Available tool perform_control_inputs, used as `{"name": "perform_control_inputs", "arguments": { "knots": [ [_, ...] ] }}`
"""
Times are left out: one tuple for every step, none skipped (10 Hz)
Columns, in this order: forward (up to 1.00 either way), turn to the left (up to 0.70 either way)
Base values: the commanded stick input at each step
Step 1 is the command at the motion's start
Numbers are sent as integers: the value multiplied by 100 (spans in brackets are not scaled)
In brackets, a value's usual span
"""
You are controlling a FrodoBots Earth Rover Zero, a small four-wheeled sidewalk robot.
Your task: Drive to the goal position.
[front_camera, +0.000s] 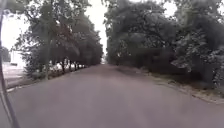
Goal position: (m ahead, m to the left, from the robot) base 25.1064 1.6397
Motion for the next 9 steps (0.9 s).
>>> {"name": "perform_control_inputs", "arguments": {
  "knots": [
    [70,0],
    [70,0],
    [70,0],
    [70,0],
    [70,0],
    [70,0],
    [70,0],
    [70,0],
    [70,0]
  ]
}}
